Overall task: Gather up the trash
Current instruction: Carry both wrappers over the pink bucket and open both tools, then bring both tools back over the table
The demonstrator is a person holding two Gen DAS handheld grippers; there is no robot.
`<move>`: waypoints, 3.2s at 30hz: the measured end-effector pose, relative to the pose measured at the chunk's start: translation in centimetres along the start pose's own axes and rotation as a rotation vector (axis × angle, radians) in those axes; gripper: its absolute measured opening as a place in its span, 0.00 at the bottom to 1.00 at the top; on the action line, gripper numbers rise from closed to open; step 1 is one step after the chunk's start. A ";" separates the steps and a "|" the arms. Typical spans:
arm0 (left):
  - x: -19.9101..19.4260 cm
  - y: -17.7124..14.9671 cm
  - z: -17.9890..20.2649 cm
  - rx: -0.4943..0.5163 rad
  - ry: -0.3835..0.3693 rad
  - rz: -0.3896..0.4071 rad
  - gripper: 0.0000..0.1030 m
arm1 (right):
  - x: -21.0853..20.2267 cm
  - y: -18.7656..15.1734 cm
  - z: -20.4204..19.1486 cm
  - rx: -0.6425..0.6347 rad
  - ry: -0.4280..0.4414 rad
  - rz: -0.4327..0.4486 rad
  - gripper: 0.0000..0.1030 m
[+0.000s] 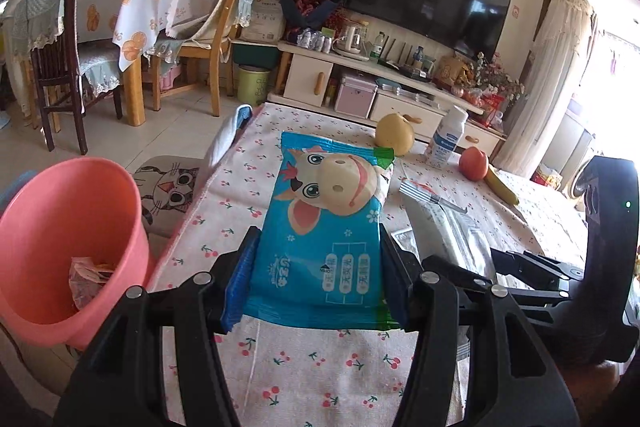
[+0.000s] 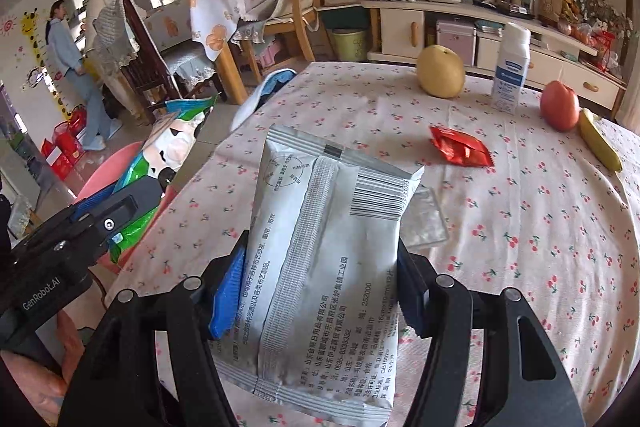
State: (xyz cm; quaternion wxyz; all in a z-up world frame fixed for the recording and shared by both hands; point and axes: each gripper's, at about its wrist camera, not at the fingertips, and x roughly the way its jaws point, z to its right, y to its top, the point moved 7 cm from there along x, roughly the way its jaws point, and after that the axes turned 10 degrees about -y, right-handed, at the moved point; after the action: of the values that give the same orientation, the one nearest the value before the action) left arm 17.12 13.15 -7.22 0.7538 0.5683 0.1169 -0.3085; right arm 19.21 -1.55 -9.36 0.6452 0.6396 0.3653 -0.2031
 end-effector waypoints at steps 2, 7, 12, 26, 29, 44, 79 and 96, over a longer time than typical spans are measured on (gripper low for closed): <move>-0.9 0.5 -1.4 -0.027 0.019 0.024 0.55 | -0.1 0.9 -2.0 -0.016 0.026 0.008 0.62; -3.4 1.8 -5.9 -0.115 0.086 0.090 0.55 | -0.3 3.4 -7.2 -0.067 0.094 0.029 0.62; -5.7 2.6 -10.8 -0.203 0.164 0.145 0.55 | 0.4 5.2 -13.0 -0.119 0.161 0.032 0.62; -9.4 1.1 -24.1 -0.534 0.383 0.175 0.55 | 5.6 6.9 -26.4 -0.226 0.304 -0.013 0.64; -9.4 0.9 -25.4 -0.561 0.391 0.169 0.55 | 7.0 6.7 -27.1 -0.204 0.319 -0.037 0.71; -7.8 1.7 -23.5 -0.481 0.437 0.171 0.84 | 6.0 6.4 -18.9 0.029 0.277 0.005 0.88; 1.6 2.1 -7.2 -0.163 0.190 0.031 0.94 | -1.3 1.9 -2.9 -0.040 0.016 0.114 0.89; 7.5 1.1 1.6 0.030 0.033 -0.063 0.94 | -1.1 1.8 10.7 0.217 0.020 0.115 0.89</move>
State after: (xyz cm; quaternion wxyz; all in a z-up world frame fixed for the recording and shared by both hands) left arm 23.34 9.34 -9.80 0.7330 0.5807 0.1427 -0.3244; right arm 22.05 -12.01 -8.22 0.5789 0.7276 0.3105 -0.1977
